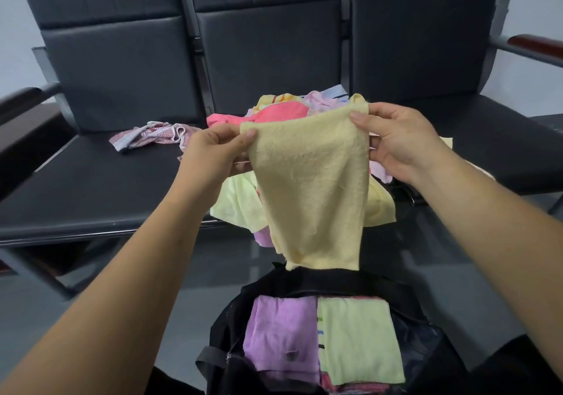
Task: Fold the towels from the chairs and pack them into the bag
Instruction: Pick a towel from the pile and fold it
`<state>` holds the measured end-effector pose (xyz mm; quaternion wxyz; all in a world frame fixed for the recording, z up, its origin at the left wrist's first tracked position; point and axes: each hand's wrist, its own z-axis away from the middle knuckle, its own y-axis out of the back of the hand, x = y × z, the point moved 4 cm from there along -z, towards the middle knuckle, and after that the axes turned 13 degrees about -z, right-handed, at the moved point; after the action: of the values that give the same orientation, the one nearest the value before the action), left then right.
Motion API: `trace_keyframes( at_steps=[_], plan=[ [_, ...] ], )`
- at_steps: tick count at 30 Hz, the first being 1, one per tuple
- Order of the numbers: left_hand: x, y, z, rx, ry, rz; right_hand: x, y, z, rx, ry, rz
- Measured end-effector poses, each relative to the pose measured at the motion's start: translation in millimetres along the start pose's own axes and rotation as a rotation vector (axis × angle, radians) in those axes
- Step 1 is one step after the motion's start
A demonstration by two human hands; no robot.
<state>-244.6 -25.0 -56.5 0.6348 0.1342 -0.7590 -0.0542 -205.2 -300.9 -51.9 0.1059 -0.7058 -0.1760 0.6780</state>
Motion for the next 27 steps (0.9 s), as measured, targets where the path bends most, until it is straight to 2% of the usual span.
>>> trace_keyframes(
  at_steps=[3,6,8,11,13,15,20,24,27],
  plan=[
    [0.9,-3.5,0.4,-0.082,0.008,0.178,7.8,-3.0,-5.4,-0.054,-0.102,-0.269],
    [0.7,-5.0,-0.4,-0.107,-0.031,0.199,8.8,-6.7,-9.5,-0.25,-0.194,-0.393],
    [-2.5,-0.6,-1.0,-0.048,-0.036,0.13,8.8,-6.8,-10.8,-0.295,-0.159,-0.306],
    [-5.2,5.0,-0.1,0.051,-0.034,0.047,4.9,1.4,-7.7,-0.043,0.022,-0.135],
    [-4.0,4.6,1.4,0.092,-0.042,0.031,1.2,1.6,-3.0,0.009,0.1,-0.042],
    [-3.7,3.3,2.1,0.107,-0.033,0.063,-1.1,-1.4,1.1,-0.014,0.138,0.035],
    [4.8,-8.1,7.8,0.013,-0.042,0.131,-6.2,-19.6,13.3,-0.145,0.21,0.05],
    [15.2,-29.9,17.1,-0.149,-0.109,0.028,8.6,-44.3,24.8,-0.399,0.144,0.342],
    [14.5,-40.4,21.2,-0.246,-0.123,0.003,22.0,-55.2,28.0,-0.364,0.2,0.487]
  ],
)
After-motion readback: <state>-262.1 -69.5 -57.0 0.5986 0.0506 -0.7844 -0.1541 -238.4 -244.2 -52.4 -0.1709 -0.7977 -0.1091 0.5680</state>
